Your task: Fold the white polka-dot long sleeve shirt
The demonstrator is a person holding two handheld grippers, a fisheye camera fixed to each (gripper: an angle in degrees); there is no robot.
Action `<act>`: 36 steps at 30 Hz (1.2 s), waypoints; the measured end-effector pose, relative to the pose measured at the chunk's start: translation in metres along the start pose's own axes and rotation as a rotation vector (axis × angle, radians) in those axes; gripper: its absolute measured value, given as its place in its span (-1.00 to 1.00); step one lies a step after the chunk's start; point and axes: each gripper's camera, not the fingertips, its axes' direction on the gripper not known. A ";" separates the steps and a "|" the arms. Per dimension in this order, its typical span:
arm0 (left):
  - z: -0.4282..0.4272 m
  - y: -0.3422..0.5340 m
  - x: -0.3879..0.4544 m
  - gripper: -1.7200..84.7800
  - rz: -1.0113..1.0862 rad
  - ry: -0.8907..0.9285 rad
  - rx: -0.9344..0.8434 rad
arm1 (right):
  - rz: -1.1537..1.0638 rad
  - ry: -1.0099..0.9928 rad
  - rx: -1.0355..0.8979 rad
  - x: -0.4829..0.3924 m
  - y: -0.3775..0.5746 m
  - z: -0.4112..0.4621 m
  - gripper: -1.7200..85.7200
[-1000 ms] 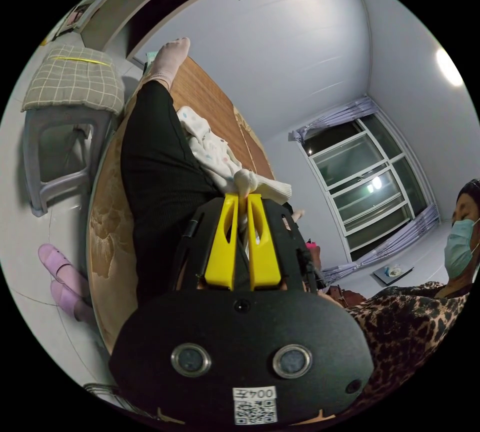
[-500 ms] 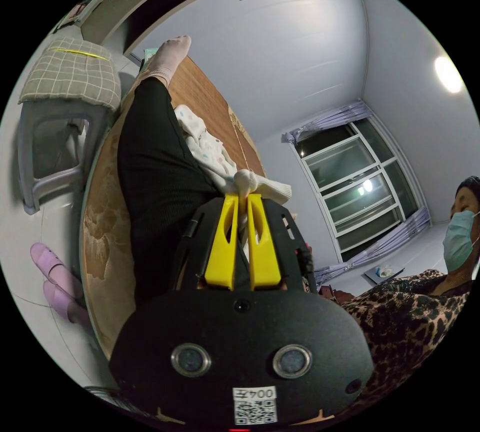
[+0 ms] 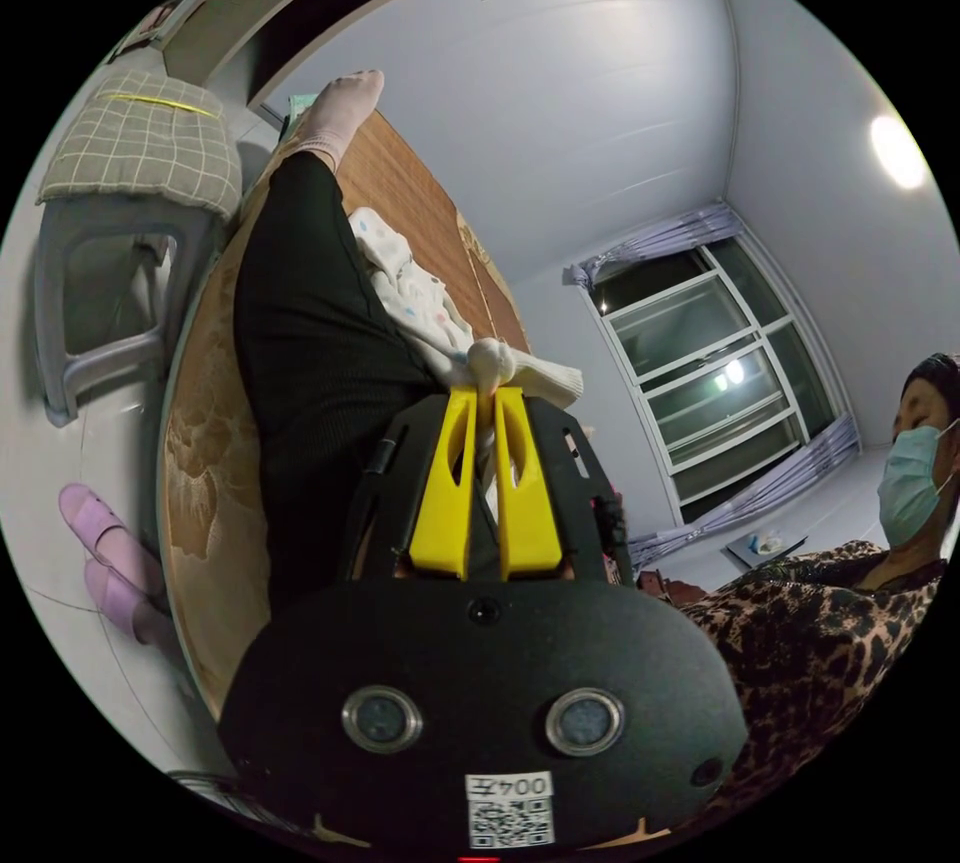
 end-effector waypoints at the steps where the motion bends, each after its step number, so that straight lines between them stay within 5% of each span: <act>1: 0.002 -0.001 0.000 -0.89 -0.001 0.001 0.000 | -0.004 0.005 -0.009 -0.002 0.001 0.001 -0.71; 9: 0.016 -0.010 0.005 -0.89 0.006 -0.018 -0.002 | -0.095 -0.032 0.035 -0.025 0.016 -0.006 -0.93; 15: 0.028 -0.019 0.010 -0.89 0.008 -0.023 -0.007 | -0.250 -0.160 0.369 -0.053 0.059 -0.057 -0.97; 19: 0.039 -0.027 0.013 -0.89 0.013 -0.020 -0.017 | -0.406 0.279 0.481 -0.105 0.088 -0.084 -0.97; 26: 0.062 -0.045 0.026 -0.89 0.037 -0.056 -0.062 | -0.427 0.510 0.345 -0.154 0.036 -0.074 -0.95; 36: 0.083 -0.069 0.033 -0.89 0.030 -0.059 -0.077 | -0.461 0.440 0.205 -0.190 0.024 -0.089 -0.80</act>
